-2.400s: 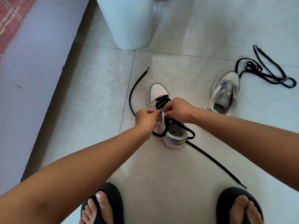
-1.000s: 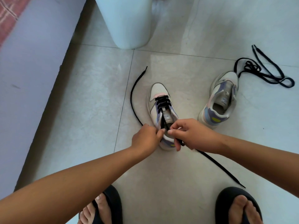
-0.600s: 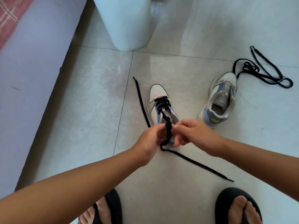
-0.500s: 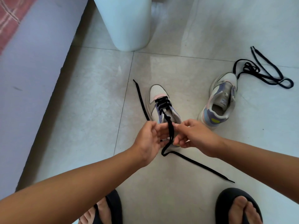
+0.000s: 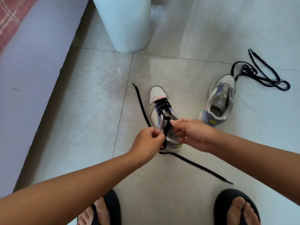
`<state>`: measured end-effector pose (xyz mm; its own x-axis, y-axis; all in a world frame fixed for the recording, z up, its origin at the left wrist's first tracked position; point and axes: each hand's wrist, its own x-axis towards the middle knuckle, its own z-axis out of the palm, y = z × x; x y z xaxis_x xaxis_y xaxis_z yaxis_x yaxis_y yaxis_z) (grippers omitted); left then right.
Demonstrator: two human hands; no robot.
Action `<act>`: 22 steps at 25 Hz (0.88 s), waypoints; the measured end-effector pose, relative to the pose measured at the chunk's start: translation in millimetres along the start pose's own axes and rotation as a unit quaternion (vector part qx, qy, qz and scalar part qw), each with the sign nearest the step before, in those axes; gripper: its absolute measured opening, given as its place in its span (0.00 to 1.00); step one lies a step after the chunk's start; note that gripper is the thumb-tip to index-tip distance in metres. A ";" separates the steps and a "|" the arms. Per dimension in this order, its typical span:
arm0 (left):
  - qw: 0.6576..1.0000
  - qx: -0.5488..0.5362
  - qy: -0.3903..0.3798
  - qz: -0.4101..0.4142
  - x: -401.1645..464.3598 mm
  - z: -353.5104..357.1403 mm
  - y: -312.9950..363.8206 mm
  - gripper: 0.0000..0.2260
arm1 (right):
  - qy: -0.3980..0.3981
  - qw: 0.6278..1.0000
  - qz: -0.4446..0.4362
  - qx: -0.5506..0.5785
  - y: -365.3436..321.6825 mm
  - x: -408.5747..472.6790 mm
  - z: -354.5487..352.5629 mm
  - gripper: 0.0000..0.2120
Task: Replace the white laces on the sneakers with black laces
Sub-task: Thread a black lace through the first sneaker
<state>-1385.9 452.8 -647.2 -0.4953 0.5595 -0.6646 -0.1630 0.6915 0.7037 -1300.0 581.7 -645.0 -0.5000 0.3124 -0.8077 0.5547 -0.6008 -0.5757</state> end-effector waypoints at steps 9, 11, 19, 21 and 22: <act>0.979 -0.138 -0.125 -0.080 -1.3 0.8 17.5 0.14 | -0.042 0.995 0.087 0.036 1.5 4.8 1.2 0.04; 0.989 -0.070 -0.112 -0.061 0.5 2.7 17.0 0.18 | -0.033 0.995 0.073 0.056 3.7 9.0 4.4 0.04; 0.997 0.006 -0.068 -0.024 0.6 -3.1 -6.8 0.06 | 0.007 0.999 0.046 -0.008 1.3 6.2 4.1 0.08; 0.999 0.032 -0.030 -0.023 0.7 -14.4 -15.5 0.06 | 0.017 0.998 0.043 -0.053 -7.3 5.4 -4.2 0.09; 0.998 0.056 -0.014 -0.018 -0.5 -21.2 -20.6 0.05 | 0.014 0.996 0.039 -0.080 -13.8 4.1 -10.8 0.09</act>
<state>-1400.4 428.6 -656.0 -0.4666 0.5452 -0.6964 -0.0828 0.7570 0.6482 -1302.5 599.2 -641.8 -0.4329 0.2910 -0.8531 0.6913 -0.5003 -0.5214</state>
